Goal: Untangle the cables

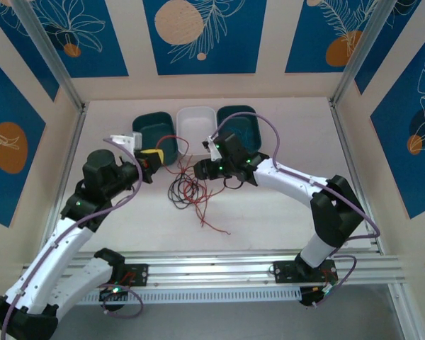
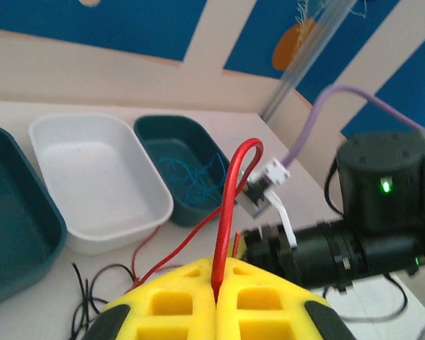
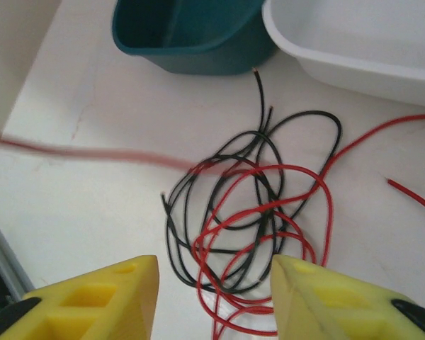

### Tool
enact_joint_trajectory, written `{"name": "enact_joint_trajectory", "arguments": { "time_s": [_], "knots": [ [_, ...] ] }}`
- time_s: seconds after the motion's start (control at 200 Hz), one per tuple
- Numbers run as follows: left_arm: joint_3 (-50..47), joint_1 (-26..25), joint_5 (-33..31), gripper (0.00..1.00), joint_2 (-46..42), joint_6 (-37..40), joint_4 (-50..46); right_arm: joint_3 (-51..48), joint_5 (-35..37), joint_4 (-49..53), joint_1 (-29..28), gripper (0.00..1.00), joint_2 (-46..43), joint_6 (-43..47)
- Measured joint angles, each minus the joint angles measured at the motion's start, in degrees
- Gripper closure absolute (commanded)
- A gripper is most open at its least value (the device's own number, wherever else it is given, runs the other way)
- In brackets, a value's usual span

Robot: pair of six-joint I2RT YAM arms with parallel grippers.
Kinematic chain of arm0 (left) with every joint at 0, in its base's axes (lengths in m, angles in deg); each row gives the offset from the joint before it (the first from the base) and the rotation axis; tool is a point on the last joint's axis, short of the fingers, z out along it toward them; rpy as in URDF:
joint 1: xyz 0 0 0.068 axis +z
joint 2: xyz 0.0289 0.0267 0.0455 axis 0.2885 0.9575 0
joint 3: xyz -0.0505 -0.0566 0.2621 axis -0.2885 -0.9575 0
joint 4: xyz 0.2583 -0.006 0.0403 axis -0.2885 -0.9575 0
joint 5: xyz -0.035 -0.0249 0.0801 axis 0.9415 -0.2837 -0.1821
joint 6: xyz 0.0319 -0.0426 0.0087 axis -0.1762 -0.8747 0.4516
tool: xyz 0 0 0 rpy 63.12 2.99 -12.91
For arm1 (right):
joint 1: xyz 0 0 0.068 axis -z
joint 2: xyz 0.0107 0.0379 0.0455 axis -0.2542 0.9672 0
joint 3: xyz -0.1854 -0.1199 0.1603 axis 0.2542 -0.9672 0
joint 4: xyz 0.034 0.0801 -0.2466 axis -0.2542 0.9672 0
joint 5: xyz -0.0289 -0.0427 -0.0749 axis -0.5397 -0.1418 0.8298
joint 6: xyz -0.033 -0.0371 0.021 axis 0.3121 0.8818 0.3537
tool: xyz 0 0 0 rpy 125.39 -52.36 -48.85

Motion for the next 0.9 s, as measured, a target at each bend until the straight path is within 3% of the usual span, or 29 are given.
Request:
{"name": "enact_joint_trajectory", "arguments": {
  "time_s": [0.23,0.495,0.9],
  "knots": [
    [10.56,0.00,-5.44,1.00,7.63,0.26,-0.44,-2.93,7.78,1.46,0.07,0.33,-6.54,-1.03],
    [19.67,0.00,-6.67,1.00,19.41,0.76,2.69,-6.03,15.08,3.26,1.46,0.15,-15.13,-1.90],
    [32.09,0.02,-8.76,1.00,41.35,0.22,1.42,-6.10,19.26,9.05,3.19,0.06,-18.34,-2.23]
  ]
}}
